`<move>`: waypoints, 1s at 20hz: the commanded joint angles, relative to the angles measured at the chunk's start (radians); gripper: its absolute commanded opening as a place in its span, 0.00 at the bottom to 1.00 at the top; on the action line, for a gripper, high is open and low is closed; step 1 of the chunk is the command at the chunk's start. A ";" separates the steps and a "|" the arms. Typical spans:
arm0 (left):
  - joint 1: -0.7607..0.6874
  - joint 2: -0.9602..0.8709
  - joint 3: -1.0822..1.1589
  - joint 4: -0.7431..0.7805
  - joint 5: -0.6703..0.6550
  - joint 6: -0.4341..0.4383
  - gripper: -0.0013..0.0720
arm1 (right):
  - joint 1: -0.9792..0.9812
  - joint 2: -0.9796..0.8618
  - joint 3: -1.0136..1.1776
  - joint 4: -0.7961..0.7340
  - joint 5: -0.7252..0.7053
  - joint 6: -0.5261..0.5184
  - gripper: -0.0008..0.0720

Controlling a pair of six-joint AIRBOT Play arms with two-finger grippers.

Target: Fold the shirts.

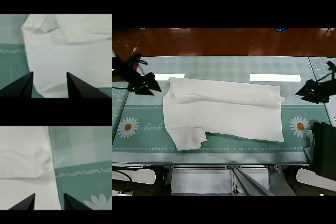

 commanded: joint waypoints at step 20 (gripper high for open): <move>0.144 0.422 -1.035 -0.248 0.387 0.042 0.71 | -0.066 0.596 -0.751 0.416 -0.196 -0.151 0.59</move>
